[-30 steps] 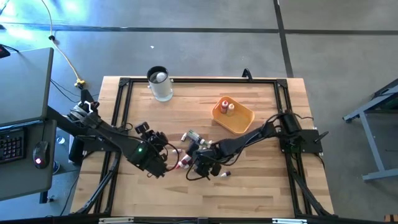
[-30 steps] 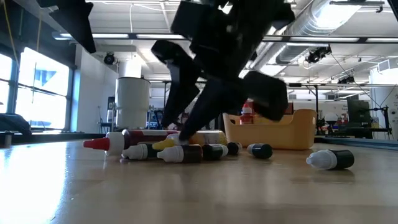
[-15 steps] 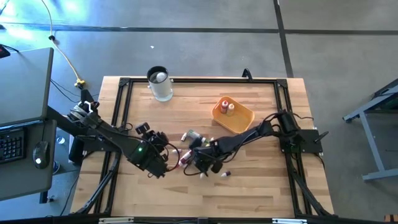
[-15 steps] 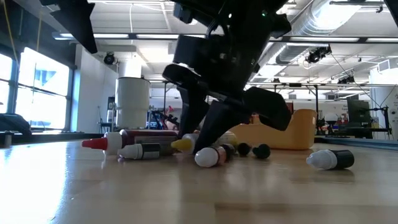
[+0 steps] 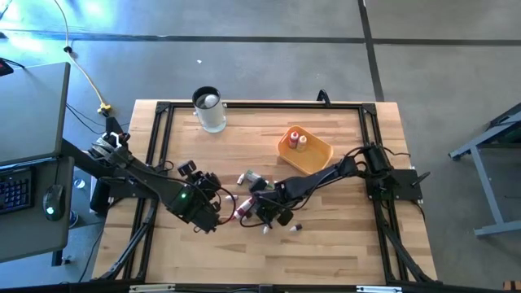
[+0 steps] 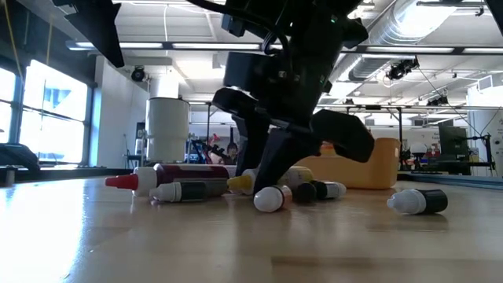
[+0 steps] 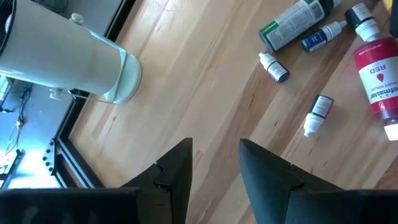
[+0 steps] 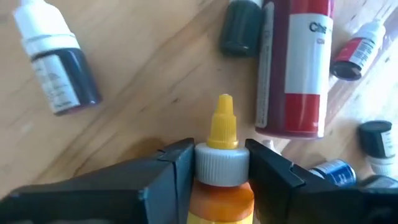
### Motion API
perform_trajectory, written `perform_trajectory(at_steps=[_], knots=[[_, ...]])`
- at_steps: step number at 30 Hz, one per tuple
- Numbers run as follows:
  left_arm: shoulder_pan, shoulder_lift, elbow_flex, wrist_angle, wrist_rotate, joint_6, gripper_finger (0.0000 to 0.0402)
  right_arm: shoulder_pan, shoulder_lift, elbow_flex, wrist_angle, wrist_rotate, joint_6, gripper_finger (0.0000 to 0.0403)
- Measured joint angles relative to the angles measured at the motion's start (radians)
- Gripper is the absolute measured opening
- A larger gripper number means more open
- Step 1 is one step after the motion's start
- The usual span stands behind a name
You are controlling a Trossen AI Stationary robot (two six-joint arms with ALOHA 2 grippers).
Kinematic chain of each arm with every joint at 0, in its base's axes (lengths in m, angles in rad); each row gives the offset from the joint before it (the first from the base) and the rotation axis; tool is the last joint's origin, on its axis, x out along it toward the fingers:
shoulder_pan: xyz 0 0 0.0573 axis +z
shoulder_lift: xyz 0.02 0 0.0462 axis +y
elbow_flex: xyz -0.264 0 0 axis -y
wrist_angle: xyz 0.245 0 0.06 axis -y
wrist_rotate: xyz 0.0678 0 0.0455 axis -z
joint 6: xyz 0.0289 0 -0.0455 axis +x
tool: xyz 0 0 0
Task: Pick & Place food coloring
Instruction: Put the large yellow food coloring bottle into the yellow bin
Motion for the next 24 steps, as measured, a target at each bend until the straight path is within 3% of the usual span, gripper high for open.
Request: perform_trajectory(at_steps=[6, 13, 19, 24], knots=[[0.0, 0.0, 0.0, 0.004, -0.015, -0.027, 0.0129, 0.005, -0.019, -0.001, -0.014, 0.051, 0.0, 0.0114], [0.0, 0.0, 0.0, 0.016, -0.068, -0.086, 0.0129, 0.002, -0.165, -0.001, -0.013, 0.163, 0.002, 0.012], [0.0, 0.0, 0.0, 0.061, -0.113, -0.124, 0.0129, -0.071, -0.38, -0.028, 0.003, 0.091, 0.144, 0.0116], [0.0, 0.0, 0.0, 0.085, -0.118, -0.125, 0.0129, -0.146, -0.568, -0.21, 0.168, 0.077, 0.227, 0.0117]])
